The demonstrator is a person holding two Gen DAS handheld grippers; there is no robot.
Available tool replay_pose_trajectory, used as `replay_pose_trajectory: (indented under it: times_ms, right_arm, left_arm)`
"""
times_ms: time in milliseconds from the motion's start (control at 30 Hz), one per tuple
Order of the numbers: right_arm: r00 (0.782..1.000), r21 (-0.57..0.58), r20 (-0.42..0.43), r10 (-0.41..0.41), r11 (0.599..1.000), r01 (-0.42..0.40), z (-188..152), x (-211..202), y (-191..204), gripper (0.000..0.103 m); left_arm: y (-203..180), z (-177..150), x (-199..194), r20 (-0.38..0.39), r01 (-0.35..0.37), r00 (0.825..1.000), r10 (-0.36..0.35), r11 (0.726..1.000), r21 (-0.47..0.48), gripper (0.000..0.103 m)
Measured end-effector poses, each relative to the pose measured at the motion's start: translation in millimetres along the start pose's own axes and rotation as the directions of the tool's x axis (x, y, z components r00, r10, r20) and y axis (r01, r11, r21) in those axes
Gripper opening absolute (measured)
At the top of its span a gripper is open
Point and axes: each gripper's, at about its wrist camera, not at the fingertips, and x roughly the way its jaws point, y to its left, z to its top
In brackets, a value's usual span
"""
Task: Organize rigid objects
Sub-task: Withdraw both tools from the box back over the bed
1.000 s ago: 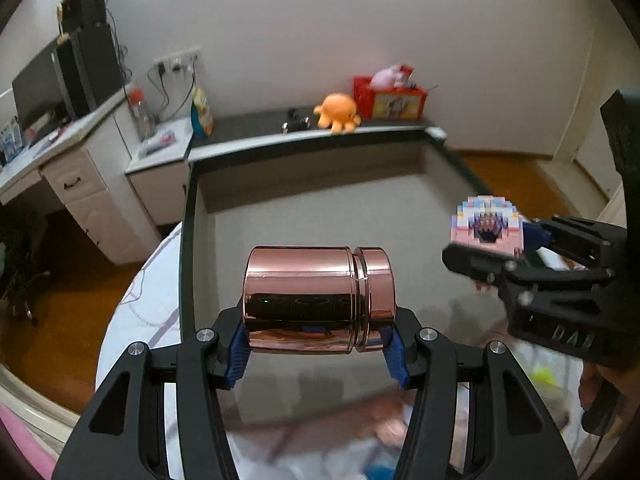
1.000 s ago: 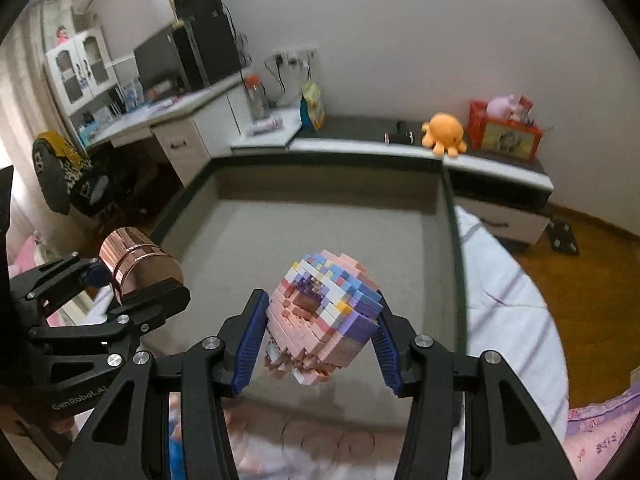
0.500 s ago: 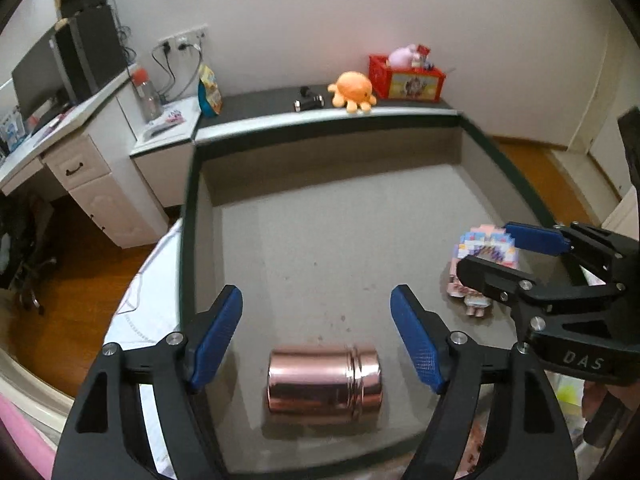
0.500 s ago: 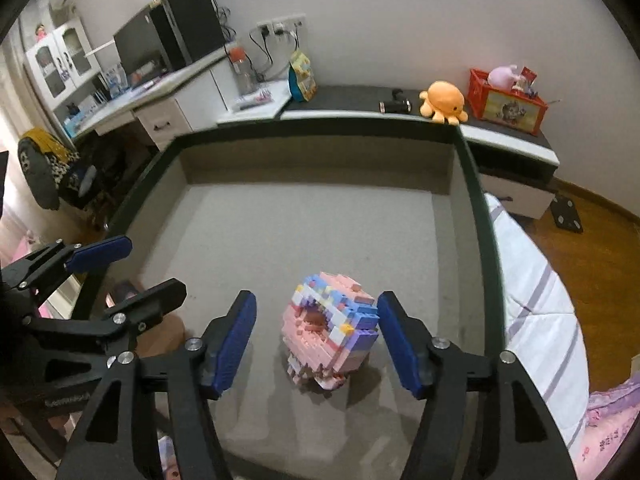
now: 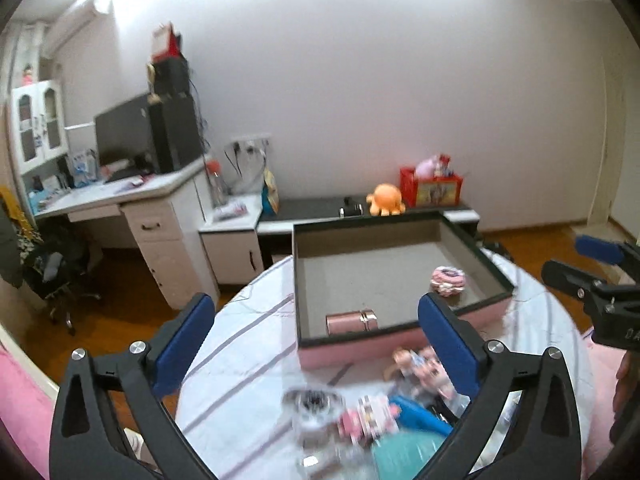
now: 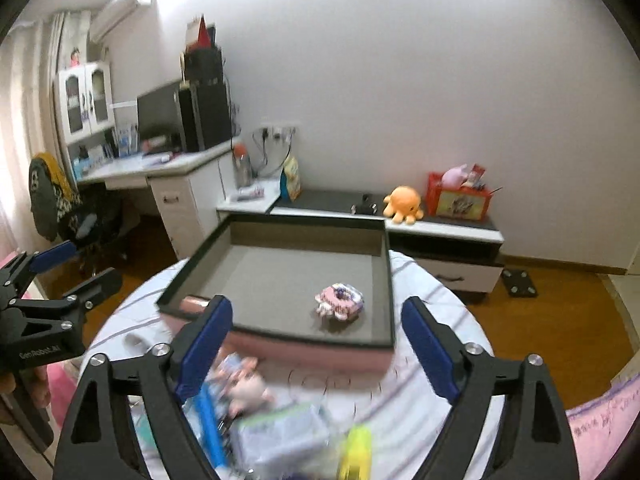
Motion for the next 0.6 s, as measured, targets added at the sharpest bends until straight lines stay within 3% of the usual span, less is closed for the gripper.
replay_pose_trajectory:
  times_ms: [133,267,367,433,600]
  right_arm:
    - [0.997,-0.005,0.076,-0.032,0.999,0.032,-25.3,-49.5,8.1,0.090]
    - [0.988,-0.005,0.126,-0.087,0.996,0.088,-49.9,-87.2,17.3,0.090]
    - [0.979,-0.003,0.168,-0.112,0.993,0.114,-66.8,-110.8,24.0,0.103]
    - [0.971,-0.016,0.198,-0.131,0.990,0.137,-75.7,-120.5,24.6,0.103]
    - [0.974,-0.004,0.181,-0.134,0.991,0.137,-92.0,-129.7,28.1,0.103]
  left_arm:
    - [0.2,-20.4,-51.2,0.077,-0.004,0.997,0.007,0.999,-0.036,0.103]
    - [-3.1,-47.0,-86.8,0.102,-0.009,0.995,0.015,0.999,-0.050,0.103]
    - [-7.3,-64.6,-104.8,0.125,-0.026,0.992,0.032,0.998,-0.049,0.103]
    - [-9.2,-74.9,-115.4,0.142,-0.020,0.990,0.027,0.999,-0.050,0.103]
    - [-14.7,-89.1,-128.9,0.153,0.015,0.988,-0.008,0.999,-0.043,0.103]
